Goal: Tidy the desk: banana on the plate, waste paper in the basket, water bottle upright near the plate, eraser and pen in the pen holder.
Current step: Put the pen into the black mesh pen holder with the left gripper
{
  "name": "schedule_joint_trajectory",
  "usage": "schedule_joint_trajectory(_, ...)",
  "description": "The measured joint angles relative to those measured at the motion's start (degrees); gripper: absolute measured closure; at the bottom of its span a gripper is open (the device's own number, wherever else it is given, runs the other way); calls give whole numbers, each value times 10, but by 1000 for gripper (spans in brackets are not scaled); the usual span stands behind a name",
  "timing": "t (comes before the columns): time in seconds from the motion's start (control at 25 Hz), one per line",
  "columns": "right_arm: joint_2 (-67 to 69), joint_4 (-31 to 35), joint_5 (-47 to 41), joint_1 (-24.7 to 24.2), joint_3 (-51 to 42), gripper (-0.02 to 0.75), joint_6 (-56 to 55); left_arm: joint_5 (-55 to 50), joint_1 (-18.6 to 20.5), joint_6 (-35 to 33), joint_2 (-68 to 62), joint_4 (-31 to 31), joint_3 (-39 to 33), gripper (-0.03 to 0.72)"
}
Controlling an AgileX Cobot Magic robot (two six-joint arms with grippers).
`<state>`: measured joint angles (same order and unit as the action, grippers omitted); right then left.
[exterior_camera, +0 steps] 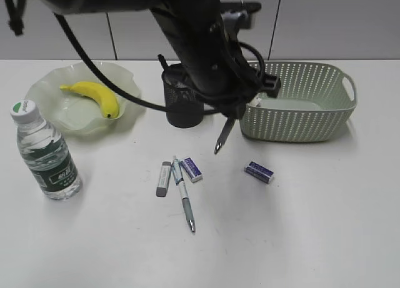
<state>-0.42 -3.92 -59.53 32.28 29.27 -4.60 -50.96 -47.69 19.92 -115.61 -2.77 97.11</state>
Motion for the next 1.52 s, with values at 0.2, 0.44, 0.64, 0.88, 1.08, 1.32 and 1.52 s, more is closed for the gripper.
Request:
schedule_joint_trajectory(0.2, 0, 0, 0, 0, 0, 375, 0, 80, 20, 6, 53, 38, 0, 600)
schedule_joint_trajectory(0.44, 0, 0, 0, 0, 0, 375, 2, 154, 64, 9, 70, 62, -1, 600)
schedule_joint_trajectory(0.64, 0, 0, 0, 0, 0, 375, 2, 261, 93, 14, 74, 63, -50, 600)
schedule_joint_trajectory(0.88, 0, 0, 0, 0, 0, 375, 2, 555, 124, 17, 91, 67, -214, 600)
schedule_joint_trajectory(1.08, 0, 1, 0, 0, 0, 375, 2, 744, 151, 19, 58, 62, -276, 600)
schedule_joint_trajectory(1.32, 0, 1, 0, 0, 0, 375, 2, 801, 163, 18, 3, 64, -279, 600)
schedule_joint_trajectory(1.52, 0, 1, 0, 0, 0, 375, 3, 805, 175, 18, -26, 63, -280, 593)
